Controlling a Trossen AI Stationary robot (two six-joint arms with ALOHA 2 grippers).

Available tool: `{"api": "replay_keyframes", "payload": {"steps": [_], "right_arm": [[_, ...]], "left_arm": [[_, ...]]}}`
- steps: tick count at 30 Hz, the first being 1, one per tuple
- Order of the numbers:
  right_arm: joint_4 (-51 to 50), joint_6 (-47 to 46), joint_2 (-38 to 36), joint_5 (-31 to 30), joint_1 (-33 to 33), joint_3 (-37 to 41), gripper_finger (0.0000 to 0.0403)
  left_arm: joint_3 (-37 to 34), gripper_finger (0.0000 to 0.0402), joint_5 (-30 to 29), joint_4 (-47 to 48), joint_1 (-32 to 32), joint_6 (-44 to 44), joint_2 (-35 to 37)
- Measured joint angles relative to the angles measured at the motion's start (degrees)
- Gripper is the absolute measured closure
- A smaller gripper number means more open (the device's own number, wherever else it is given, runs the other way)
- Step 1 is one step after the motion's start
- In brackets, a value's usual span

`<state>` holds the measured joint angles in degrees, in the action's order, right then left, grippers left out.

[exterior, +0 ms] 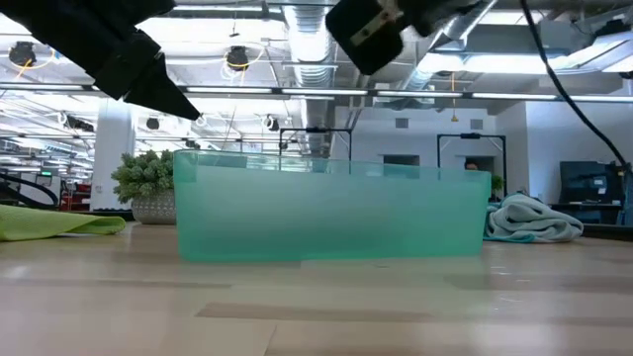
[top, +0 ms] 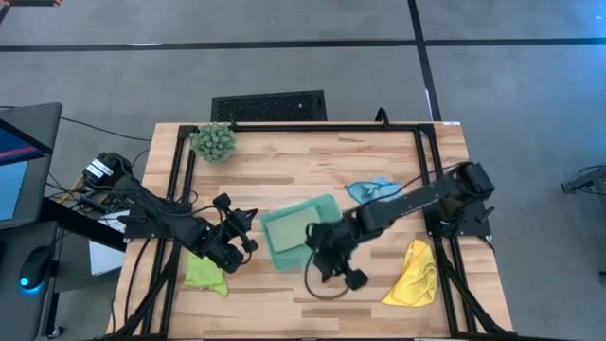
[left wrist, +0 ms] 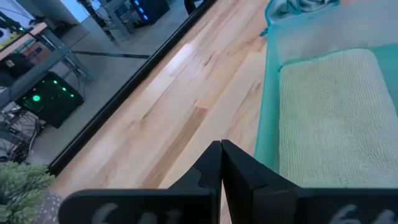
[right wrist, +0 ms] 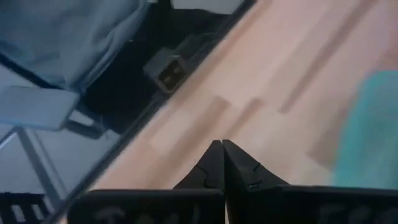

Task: Fold microfiber towels
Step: Adjust the bin

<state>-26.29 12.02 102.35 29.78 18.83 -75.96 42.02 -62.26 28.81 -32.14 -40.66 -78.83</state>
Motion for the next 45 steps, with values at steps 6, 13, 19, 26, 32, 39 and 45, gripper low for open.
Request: {"api": "replay_keyframes", "payload": {"steps": [6,13,19,26,32,39,45], "right_arm": [[5.7,-2.8,6.2,-9.6,4.7,0.2,0.0392],[14.4,-9.3,11.6,-22.4,4.8,0.1,0.0393],[15.6,-14.8,13.3,-33.9,3.2,0.1,0.0393],[15.8,-16.7,13.3,-41.9,-0.7,0.1,0.0393],[18.0,-17.6,13.3,-45.8,-4.9,0.1,0.0391],[19.4,-13.2,11.8,-47.1,-7.1,0.2,0.0391],[6.4,-14.9,0.6,-51.4,-1.0,0.0,0.0394]], "left_arm": [[0.0,0.0401,-1.1,0.0,0.0,-1.1,0.0],[0.0,0.0401,-4.4,-0.1,0.0,-5.1,0.0],[0.0,0.0401,-4.7,-0.3,-0.3,-4.1,0.0],[0.0,0.0401,-7.1,-0.3,1.4,-0.4,0.0],[0.0,0.0401,-7.2,-0.3,1.9,0.5,0.0],[0.0,0.0401,-5.3,-0.3,1.9,0.8,0.0],[0.0,0.0401,-4.2,-0.1,0.6,0.5,0.0]]}}
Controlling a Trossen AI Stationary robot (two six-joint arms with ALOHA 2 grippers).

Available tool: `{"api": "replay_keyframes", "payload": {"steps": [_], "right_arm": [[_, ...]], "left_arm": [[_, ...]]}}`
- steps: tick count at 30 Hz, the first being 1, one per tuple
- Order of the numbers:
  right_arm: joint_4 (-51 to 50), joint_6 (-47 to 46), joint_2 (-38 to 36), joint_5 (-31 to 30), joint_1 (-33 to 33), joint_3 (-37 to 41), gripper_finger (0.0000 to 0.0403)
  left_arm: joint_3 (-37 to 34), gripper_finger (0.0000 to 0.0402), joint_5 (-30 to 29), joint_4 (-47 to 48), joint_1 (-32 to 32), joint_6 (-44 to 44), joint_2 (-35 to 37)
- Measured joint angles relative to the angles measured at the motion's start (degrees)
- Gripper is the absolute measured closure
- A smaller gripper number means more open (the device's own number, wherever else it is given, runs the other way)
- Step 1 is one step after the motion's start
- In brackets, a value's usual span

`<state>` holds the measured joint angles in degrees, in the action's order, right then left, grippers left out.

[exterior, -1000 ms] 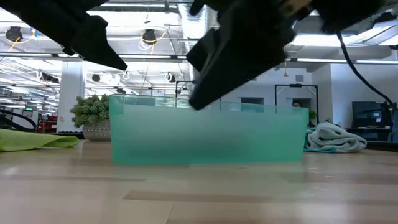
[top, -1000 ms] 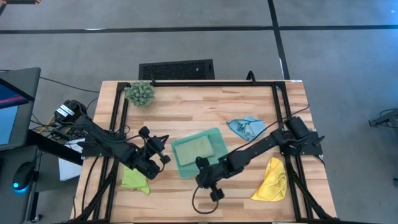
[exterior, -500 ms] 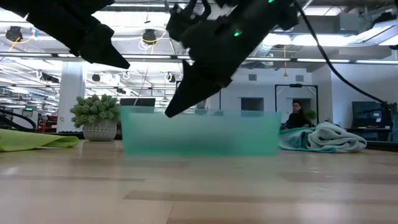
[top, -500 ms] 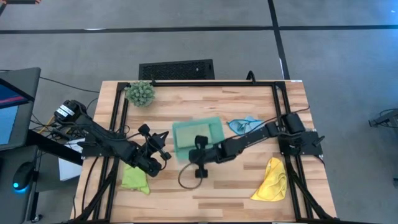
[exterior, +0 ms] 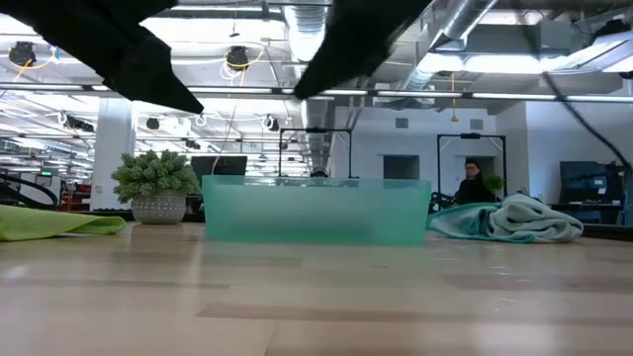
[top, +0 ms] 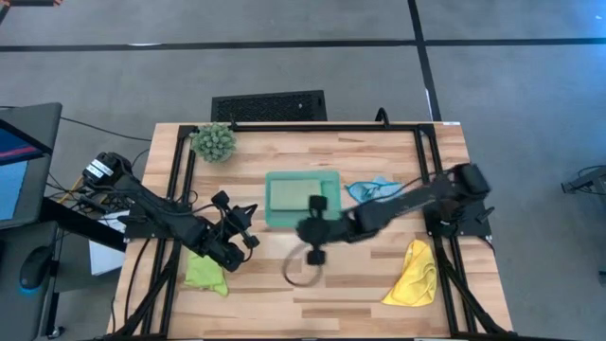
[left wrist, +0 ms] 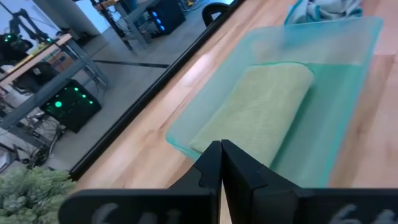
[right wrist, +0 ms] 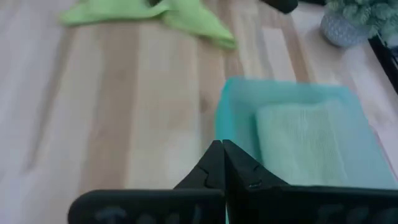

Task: Fold microfiber towels
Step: Adjust the bin, then fold the blue towel

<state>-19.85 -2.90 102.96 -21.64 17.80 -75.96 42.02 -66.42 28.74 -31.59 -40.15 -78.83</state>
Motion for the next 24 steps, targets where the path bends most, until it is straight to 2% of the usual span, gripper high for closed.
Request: {"api": "replay_keyframes", "payload": {"steps": [3,7,11,13,18,24], "right_arm": [[-11.7,-6.7,-5.8,-4.2,4.5,0.1,0.0391],[-29.7,-20.8,-12.0,-11.2,9.0,0.1,0.0386],[-45.5,-35.1,-15.5,-12.7,8.7,1.8,0.0376],[-48.4,-37.6,-16.8,-12.1,6.6,4.3,0.0363],[-43.5,-29.5,-20.7,-7.6,-3.0,14.0,0.0307],[-29.4,-11.2,-22.3,3.0,-21.4,23.3,0.022]], "left_arm": [[0.0,0.0401,0.0,0.0,-0.9,-0.8,0.0],[0.0,0.0401,0.1,-0.5,-1.9,-1.7,0.0],[0.0,0.0401,0.1,-2.8,-2.2,-1.3,0.0],[0.0,0.0401,0.1,-3.2,-2.2,-1.2,0.0],[0.0,0.0401,0.1,-3.2,-2.1,-1.1,0.0],[0.0,0.0401,0.1,-3.2,-2.1,-1.0,0.0]]}}
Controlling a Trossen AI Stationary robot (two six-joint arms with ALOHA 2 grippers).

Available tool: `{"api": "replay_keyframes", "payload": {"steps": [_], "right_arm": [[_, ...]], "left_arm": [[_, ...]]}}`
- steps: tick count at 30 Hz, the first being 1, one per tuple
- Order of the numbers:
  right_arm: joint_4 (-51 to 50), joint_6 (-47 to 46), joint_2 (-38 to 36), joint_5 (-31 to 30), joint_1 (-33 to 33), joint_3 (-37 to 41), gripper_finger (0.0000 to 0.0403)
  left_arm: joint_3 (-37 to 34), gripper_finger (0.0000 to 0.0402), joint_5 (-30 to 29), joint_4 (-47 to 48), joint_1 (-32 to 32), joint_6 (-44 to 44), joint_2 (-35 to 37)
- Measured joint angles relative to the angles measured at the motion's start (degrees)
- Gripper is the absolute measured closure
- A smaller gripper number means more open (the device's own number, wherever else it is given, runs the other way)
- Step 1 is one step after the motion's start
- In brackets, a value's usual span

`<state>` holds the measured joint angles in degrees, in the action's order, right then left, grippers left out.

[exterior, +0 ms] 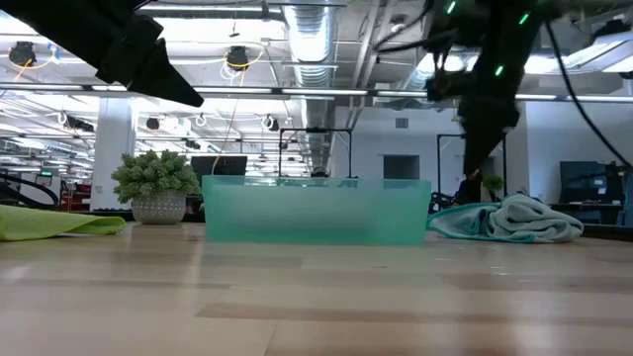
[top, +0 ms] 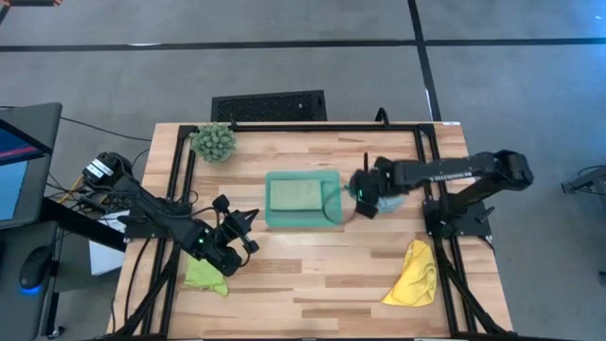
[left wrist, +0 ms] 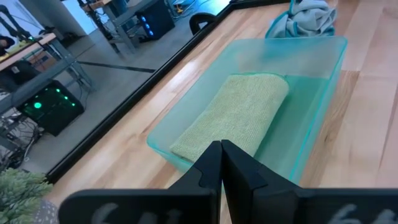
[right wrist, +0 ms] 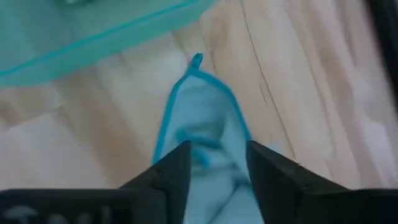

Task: Fold microfiber towels
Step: Fold the blue towel

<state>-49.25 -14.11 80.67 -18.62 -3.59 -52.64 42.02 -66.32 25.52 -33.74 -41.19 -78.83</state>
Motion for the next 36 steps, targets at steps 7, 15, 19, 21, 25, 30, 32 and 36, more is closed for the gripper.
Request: {"api": "replay_keyframes", "payload": {"steps": [7,15,19,21,25,30,32,36], "right_arm": [[12.0,19.8,5.7,10.8,-14.3,2.3,0.0174],[14.4,27.1,14.6,17.0,-17.1,2.4,0.0258],[14.0,27.5,14.8,12.2,-15.2,2.2,0.0365],[12.1,26.4,12.9,8.8,-13.4,1.9,0.0388],[5.3,19.2,6.0,-1.5,-7.7,-1.0,0.0378],[-4.6,7.9,-3.4,-14.4,4.2,-8.9,0.0395],[-6.1,3.7,-5.9,-17.2,9.5,-13.1,0.0394],[-3.0,0.5,-8.3,-19.0,20.3,-19.6,0.0386]], "left_arm": [[0.0,0.0401,0.6,0.0,0.0,0.0,0.0],[0.0,0.0401,1.7,0.0,0.0,-0.9,0.0],[0.0,0.0401,1.6,-0.1,0.0,-1.0,0.0],[0.0,0.0401,1.2,-0.3,0.0,-0.8,0.0],[0.0,0.0401,-3.5,-3.0,0.0,0.8,0.0],[0.0,0.0401,-4.8,-10.3,0.0,12.2,0.0],[0.0,0.0401,-4.1,-15.5,0.0,18.6,0.0],[0.0,0.0401,-1.6,-27.9,-1.1,34.2,0.0]]}}
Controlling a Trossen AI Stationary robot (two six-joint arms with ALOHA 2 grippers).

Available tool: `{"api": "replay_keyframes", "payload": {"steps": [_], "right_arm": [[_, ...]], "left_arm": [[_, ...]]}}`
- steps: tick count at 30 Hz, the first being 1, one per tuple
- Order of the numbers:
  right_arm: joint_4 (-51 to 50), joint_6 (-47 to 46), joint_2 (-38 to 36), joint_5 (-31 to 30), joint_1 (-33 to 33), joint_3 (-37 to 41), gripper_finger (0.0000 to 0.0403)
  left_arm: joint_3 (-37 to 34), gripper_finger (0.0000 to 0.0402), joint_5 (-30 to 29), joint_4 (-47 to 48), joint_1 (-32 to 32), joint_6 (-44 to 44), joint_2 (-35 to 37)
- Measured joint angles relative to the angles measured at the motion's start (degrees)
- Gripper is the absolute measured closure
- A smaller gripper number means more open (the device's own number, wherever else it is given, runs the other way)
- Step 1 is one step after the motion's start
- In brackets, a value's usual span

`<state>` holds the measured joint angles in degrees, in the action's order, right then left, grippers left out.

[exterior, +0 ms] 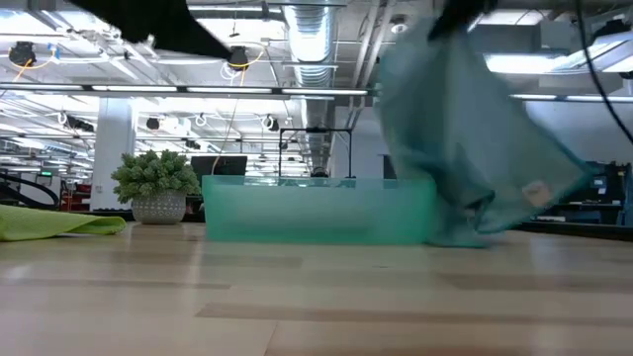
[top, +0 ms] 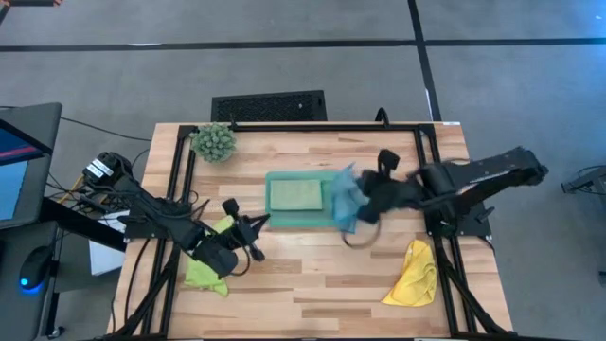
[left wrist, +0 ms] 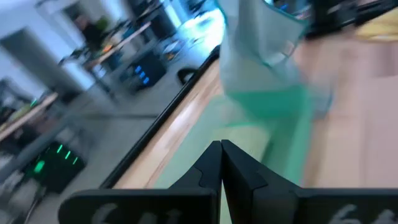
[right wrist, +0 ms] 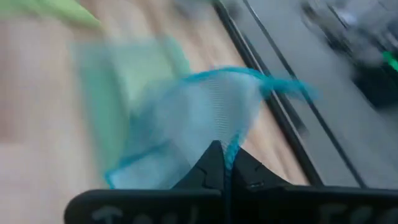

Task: Fold microfiber towels
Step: Fold the blue towel

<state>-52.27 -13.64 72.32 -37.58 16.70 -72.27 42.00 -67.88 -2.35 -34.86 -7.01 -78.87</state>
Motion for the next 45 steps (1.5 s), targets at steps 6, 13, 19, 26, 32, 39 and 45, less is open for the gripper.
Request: {"api": "replay_keyframes", "payload": {"steps": [6,13,19,26,32,39,45], "right_arm": [[17.7,7.5,0.3,0.1,14.0,-2.2,0.0394],[42.3,22.5,4.1,-1.5,22.2,-2.3,0.0387],[41.9,22.3,4.8,-1.4,20.9,-2.2,0.0392],[30.3,10.7,8.1,3.4,12.1,-0.6,0.0382],[27.3,9.0,18.3,17.8,8.0,-0.6,0.0381],[21.1,2.2,29.4,28.9,7.9,-0.6,0.0366],[16.1,-0.1,31.9,33.7,6.6,-0.5,0.0293]], "left_arm": [[0.0,0.0401,4.7,-14.6,-2.7,15.7,0.0],[0.0,0.0401,12.1,-26.6,-3.4,28.0,0.0],[0.0,0.0401,15.1,-26.6,-3.4,27.5,0.0],[0.0,0.0401,19.5,-19.5,-2.5,20.2,0.0],[0.0,0.0401,20.3,-10.0,-1.4,11.2,0.0],[0.0,0.0401,28.7,-1.8,0.3,4.0,0.0],[-1.2,0.0401,35.6,0.3,3.8,3.7,-3.6]]}}
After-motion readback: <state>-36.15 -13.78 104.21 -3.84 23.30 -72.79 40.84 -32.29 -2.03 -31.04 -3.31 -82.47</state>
